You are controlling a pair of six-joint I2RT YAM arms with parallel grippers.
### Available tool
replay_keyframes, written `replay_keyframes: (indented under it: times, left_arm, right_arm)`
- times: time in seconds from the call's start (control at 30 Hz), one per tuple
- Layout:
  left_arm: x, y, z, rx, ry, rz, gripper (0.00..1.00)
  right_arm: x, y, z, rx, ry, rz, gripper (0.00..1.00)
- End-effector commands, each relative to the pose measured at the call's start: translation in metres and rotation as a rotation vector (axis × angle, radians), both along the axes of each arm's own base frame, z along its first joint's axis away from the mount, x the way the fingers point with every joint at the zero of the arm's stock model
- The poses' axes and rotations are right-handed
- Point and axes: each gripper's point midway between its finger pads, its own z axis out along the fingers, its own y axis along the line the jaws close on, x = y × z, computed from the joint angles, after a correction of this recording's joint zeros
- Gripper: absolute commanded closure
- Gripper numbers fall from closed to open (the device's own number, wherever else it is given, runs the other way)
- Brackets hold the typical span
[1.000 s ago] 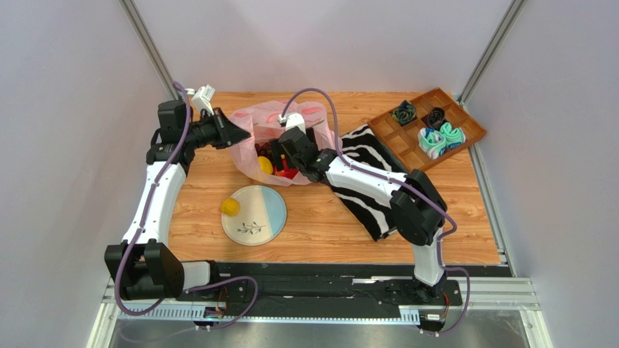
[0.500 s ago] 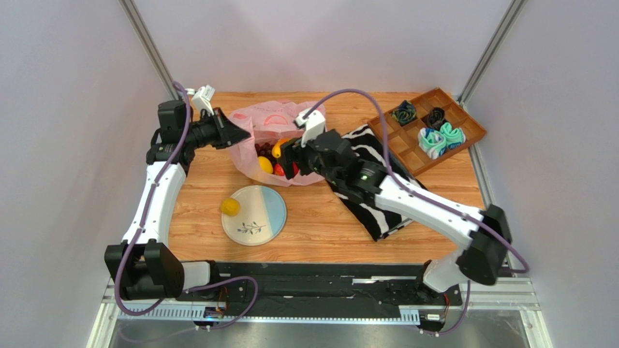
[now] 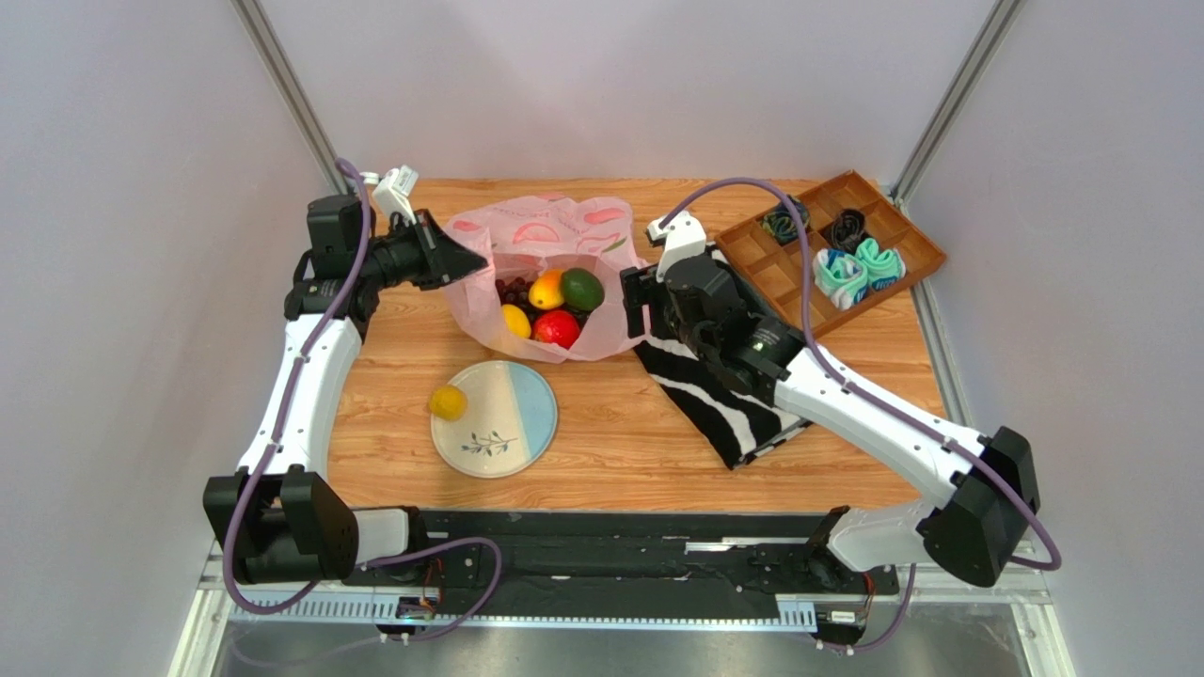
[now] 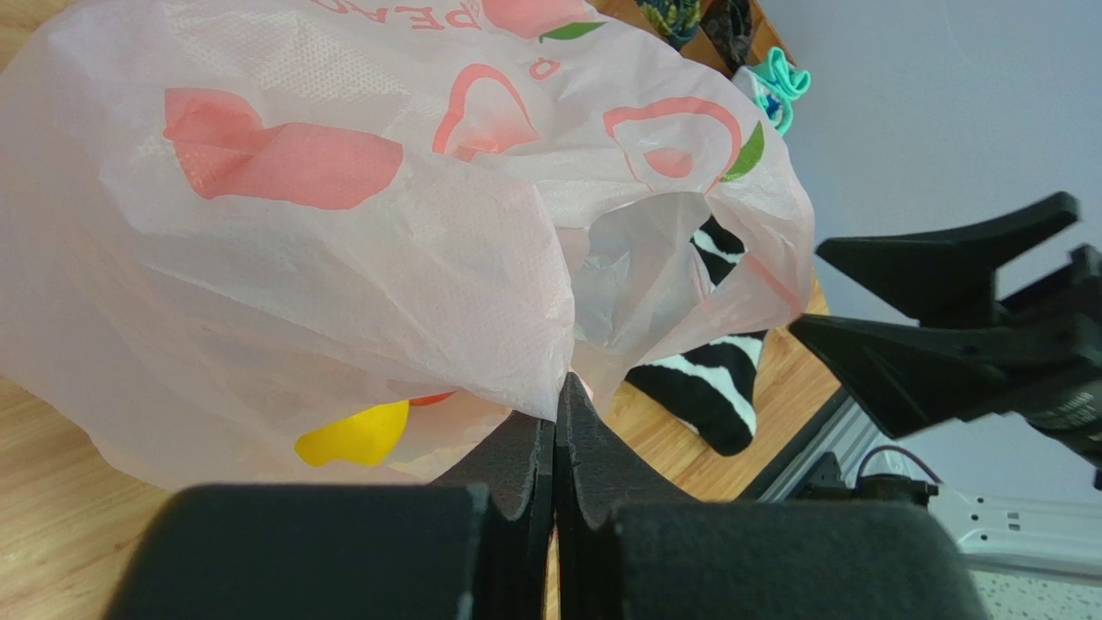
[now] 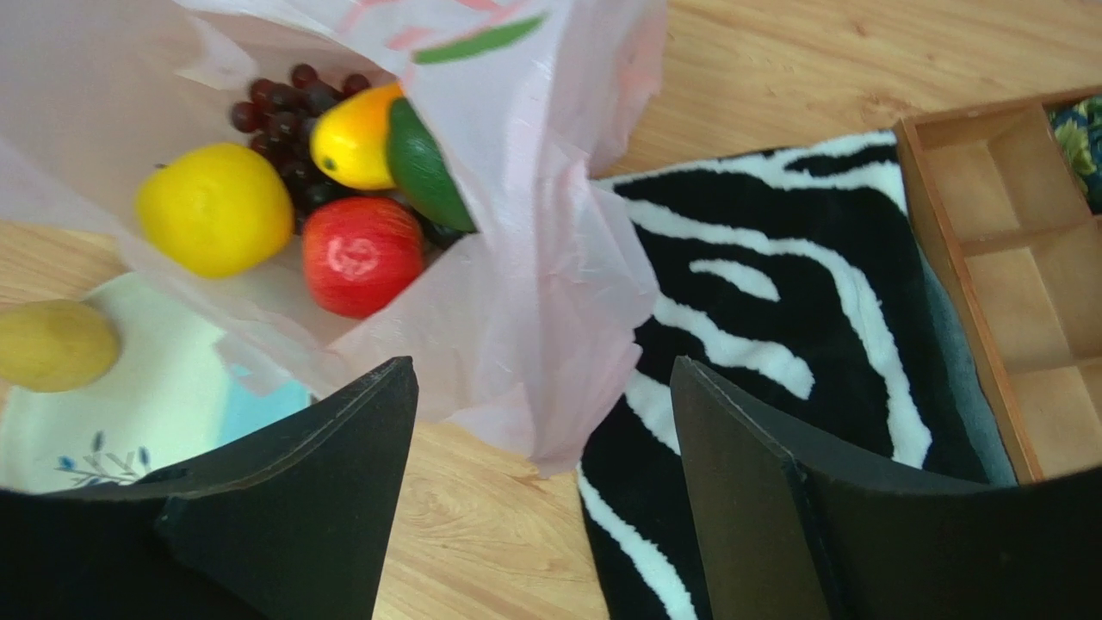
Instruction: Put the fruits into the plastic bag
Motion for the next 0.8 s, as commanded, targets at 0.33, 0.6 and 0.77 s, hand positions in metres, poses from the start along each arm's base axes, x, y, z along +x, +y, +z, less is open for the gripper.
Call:
replay_keyframes:
  times: [0.33, 0.6, 0.77]
  left_arm:
    - [0.009, -0.001, 0.020, -0.013, -0.063, -0.011, 1.00]
    - [0.025, 0.024, 0.124, -0.206, -0.212, 0.041, 1.00]
    - [0.040, 0.035, 0.131, -0.163, -0.230, 0.064, 1.00]
  right_arm:
    - [0.033, 0.011, 0.001, -0.015, 0.018, 0.006, 1.00]
    - [0.063, 0.023, 0.144, 0.037, -0.289, 0.017, 1.00]
    - [0.089, 0.043, 0.126, -0.006, -0.269, 0.040, 1.00]
